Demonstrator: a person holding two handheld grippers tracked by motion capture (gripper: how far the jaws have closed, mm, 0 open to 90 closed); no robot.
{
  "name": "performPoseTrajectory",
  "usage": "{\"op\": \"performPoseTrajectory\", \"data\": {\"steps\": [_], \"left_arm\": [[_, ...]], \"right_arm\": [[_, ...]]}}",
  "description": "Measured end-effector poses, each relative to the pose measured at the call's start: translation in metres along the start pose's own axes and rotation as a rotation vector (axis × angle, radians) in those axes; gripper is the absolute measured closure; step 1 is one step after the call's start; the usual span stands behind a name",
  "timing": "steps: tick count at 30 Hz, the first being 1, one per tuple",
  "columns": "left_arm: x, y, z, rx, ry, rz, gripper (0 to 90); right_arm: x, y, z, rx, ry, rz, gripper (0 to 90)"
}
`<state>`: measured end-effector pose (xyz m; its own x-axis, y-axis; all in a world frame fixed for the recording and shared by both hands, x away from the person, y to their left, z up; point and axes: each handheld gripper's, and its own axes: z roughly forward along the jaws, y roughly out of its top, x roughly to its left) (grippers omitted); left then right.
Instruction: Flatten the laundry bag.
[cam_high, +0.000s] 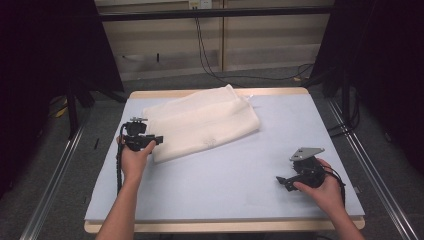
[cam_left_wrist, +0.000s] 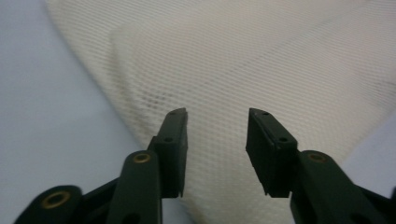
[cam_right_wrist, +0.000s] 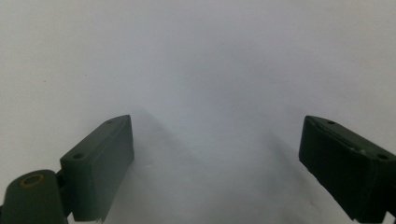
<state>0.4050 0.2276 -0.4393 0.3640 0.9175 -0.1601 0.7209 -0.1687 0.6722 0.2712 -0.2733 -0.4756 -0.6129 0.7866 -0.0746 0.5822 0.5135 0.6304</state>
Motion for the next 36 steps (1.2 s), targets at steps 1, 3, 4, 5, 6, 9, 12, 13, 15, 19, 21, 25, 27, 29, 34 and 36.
{"op": "performPoseTrajectory", "data": {"steps": [1, 3, 4, 5, 6, 9, 12, 13, 15, 19, 21, 25, 27, 29, 34, 36], "left_arm": [[0.003, 0.001, 0.000, -0.004, 0.025, -0.003, 54.8], [0.007, 0.003, 0.002, -0.021, 0.030, -0.027, 48.8], [0.010, 0.005, 0.002, -0.007, 0.034, -0.013, 48.3], [0.011, 0.005, 0.005, -0.019, 0.035, -0.024, 46.8], [0.013, 0.005, 0.008, -0.018, 0.030, -0.037, 45.4], [0.018, 0.002, 0.020, 0.012, 0.033, -0.055, 42.9], [0.018, 0.003, 0.025, 0.015, 0.030, -0.050, 48.4], [0.016, 0.003, 0.026, -0.006, 0.023, -0.074, 51.8], [0.018, 0.004, 0.023, -0.004, 0.037, -0.030, 57.5], [0.021, 0.004, 0.021, -0.028, -0.004, -0.067, 77.9], [0.020, 0.005, 0.017, -0.027, -0.020, -0.061, 82.3], [0.008, 0.007, 0.009, -0.043, -0.039, -0.019, 84.9], [0.001, 0.007, 0.007, -0.058, -0.059, -0.015, 85.3], [-0.008, 0.007, 0.003, -0.065, -0.086, 0.009, 85.8], [-0.031, 0.006, -0.003, -0.070, -0.139, 0.084, 86.2], [-0.037, 0.005, -0.005, -0.065, -0.163, 0.107, 86.2]], "right_arm": [[0.000, 0.000, 0.000, 0.002, 0.001, 0.002, 10.0], [0.000, 0.000, 0.001, 0.006, -0.003, -0.005, 10.0], [0.000, 0.000, 0.001, 0.011, -0.004, 0.001, 10.0], [0.000, 0.000, 0.001, 0.011, -0.004, -0.004, 10.0], [0.000, 0.000, 0.001, 0.011, -0.004, -0.005, 10.0], [0.000, 0.000, 0.001, 0.008, -0.005, -0.009, 10.1], [0.000, 0.000, 0.001, 0.007, -0.005, -0.013, 10.1], [-0.001, -0.001, 0.001, 0.007, -0.005, -0.016, 10.1], [-0.001, -0.001, 0.001, 0.007, -0.004, -0.014, 10.1], [0.000, 0.000, 0.001, 0.009, -0.004, -0.010, 10.1], [-0.001, 0.000, 0.001, 0.007, -0.002, -0.014, 10.1], [0.000, 0.000, 0.001, 0.011, -0.004, -0.007, 10.1], [0.000, 0.000, 0.001, 0.011, -0.004, -0.007, 10.1], [0.000, 0.000, 0.001, 0.009, -0.003, -0.010, 10.1], [0.001, 0.000, 0.001, 0.010, -0.002, -0.012, 10.1], [0.001, 0.000, 0.001, 0.012, 0.000, -0.013, 10.1]]}}
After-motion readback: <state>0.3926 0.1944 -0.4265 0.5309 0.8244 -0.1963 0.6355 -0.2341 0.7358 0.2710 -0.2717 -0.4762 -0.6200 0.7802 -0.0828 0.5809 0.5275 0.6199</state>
